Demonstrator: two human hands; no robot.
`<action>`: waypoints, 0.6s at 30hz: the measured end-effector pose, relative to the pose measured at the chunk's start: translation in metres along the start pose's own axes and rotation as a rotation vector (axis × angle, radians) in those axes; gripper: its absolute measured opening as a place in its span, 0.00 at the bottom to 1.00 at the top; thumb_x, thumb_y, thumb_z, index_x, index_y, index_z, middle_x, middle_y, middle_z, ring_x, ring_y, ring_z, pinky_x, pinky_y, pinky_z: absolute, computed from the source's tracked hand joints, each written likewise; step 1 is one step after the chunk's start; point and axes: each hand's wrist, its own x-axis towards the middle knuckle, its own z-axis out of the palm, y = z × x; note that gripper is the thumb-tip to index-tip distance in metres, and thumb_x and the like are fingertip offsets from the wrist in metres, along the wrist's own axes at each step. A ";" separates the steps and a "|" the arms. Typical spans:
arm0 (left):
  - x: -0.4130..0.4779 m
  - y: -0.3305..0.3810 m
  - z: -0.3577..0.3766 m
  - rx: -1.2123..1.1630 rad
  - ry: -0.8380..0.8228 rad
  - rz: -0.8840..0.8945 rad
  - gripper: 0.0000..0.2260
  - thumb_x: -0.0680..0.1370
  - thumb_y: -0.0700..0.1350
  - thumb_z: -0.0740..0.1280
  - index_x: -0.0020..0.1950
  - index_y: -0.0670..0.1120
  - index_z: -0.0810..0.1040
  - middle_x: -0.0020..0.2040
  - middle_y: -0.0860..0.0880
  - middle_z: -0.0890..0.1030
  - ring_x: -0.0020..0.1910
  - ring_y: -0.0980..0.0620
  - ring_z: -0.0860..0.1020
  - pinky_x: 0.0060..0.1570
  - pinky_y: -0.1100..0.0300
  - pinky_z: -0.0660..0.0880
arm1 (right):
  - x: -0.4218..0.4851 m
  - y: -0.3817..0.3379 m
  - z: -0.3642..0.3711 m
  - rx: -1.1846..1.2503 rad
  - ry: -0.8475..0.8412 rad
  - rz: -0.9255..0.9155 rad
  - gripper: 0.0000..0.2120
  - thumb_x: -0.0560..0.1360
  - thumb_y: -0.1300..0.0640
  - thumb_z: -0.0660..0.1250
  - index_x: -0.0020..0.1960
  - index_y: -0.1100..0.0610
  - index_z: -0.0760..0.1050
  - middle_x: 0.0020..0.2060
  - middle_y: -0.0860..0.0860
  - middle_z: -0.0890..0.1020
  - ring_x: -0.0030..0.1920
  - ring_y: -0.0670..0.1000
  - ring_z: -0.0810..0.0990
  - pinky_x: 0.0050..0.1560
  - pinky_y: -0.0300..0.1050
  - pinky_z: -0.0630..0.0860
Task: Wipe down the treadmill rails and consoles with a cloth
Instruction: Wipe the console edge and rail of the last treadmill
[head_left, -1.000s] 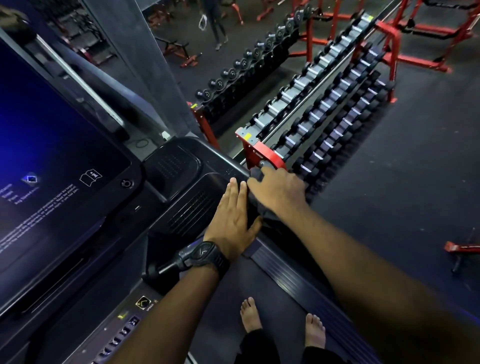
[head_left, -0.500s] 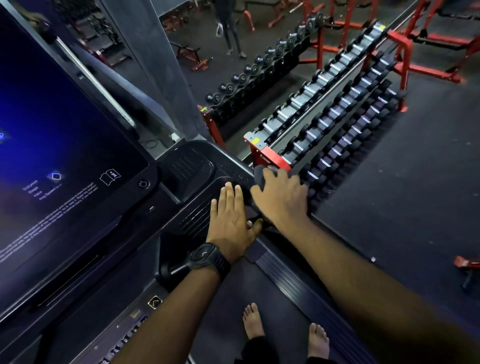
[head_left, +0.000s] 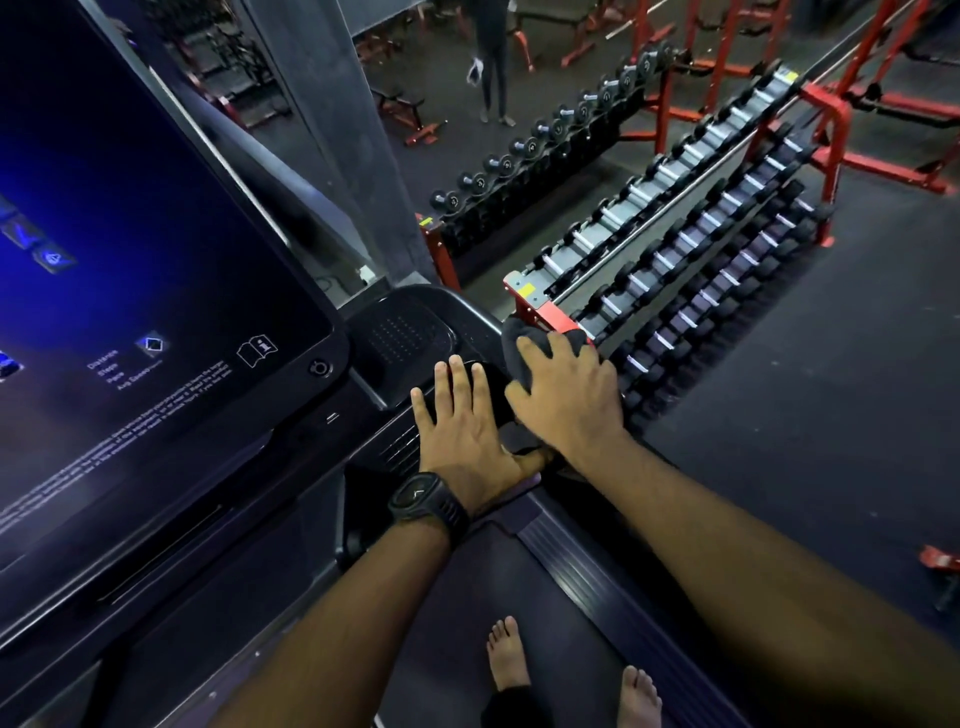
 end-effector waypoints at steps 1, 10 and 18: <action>0.001 -0.002 -0.001 0.006 -0.005 -0.001 0.59 0.63 0.82 0.51 0.81 0.43 0.43 0.82 0.42 0.40 0.80 0.43 0.37 0.76 0.36 0.40 | 0.012 0.000 -0.004 0.095 -0.053 0.069 0.30 0.78 0.37 0.58 0.77 0.48 0.65 0.69 0.57 0.73 0.63 0.64 0.74 0.58 0.59 0.73; 0.012 -0.032 0.000 -0.034 0.004 0.011 0.56 0.66 0.79 0.49 0.81 0.42 0.42 0.82 0.43 0.39 0.80 0.46 0.37 0.77 0.41 0.39 | 0.012 -0.029 0.007 -0.133 0.047 -0.033 0.33 0.78 0.36 0.59 0.79 0.49 0.61 0.74 0.59 0.67 0.66 0.66 0.72 0.61 0.62 0.70; 0.018 -0.038 0.003 -0.035 -0.009 0.050 0.56 0.66 0.78 0.48 0.81 0.42 0.39 0.81 0.44 0.37 0.80 0.47 0.35 0.77 0.44 0.36 | 0.010 -0.037 0.013 -0.198 0.074 -0.075 0.32 0.78 0.37 0.59 0.78 0.48 0.61 0.76 0.58 0.66 0.67 0.66 0.70 0.62 0.63 0.70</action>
